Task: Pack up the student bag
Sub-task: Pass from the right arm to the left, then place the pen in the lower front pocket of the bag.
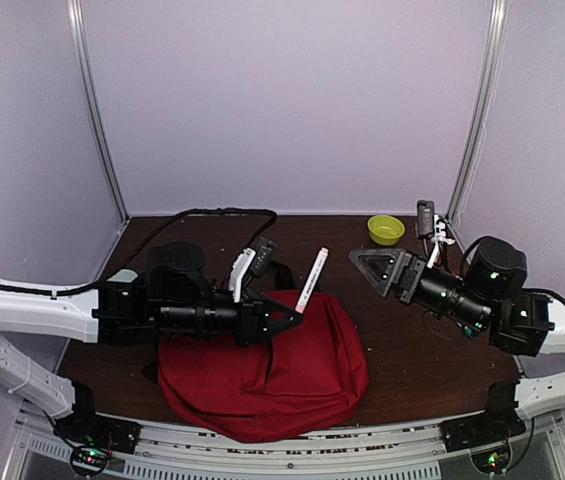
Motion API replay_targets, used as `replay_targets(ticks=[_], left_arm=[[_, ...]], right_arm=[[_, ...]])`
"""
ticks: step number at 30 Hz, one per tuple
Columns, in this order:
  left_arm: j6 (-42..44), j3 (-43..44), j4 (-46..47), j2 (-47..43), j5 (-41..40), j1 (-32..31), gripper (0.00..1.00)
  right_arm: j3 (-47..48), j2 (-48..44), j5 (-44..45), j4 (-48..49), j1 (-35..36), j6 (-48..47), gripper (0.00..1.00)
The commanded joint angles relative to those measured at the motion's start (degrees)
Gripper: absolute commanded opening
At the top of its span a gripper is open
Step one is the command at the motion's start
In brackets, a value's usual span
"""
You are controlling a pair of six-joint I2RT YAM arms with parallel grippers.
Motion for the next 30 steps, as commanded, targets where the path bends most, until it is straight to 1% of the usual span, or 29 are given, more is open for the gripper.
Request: replay_targets(ticks=[1, 3, 9, 15, 20, 24, 30], left_arm=[[1.6, -0.09, -6.28, -2.85, -4.23, -0.15, 0.0], [1.87, -0.39, -9.46, -4.17, -5.78, -0.17, 0.0], [2.56, -2.4, -18.74, -10.27, -11.4, -0.17, 0.0], [2.85, -3.42, -29.31, -13.56, -16.52, -0.14, 0.0], [2.23, -4.55, -35.34, -16.83, -17.03, -0.17, 0.0], [1.91, -5.57, -40.3, -19.79, -16.88, -0.17, 0.0], [0.14, -8.6, -42.81, -25.5, -15.66, -0.49, 0.0]], right_arm=[[2.75, -2.49, 5.49, -7.53, 0.0, -5.74, 0.98], [2.87, -3.66, 7.29, -9.47, -0.12, -7.62, 1.0], [3.06, -5.39, 12.32, -14.21, -1.93, -11.0, 1.0], [3.51, -1.89, 13.98, -16.81, -4.91, -10.11, 1.0], [2.56, 0.46, 14.56, -16.52, -7.26, -8.53, 1.0], [2.34, 2.22, 12.98, -16.22, -9.31, -6.92, 1.0], [1.19, 3.36, 11.6, -15.36, -10.76, -5.54, 1.0]])
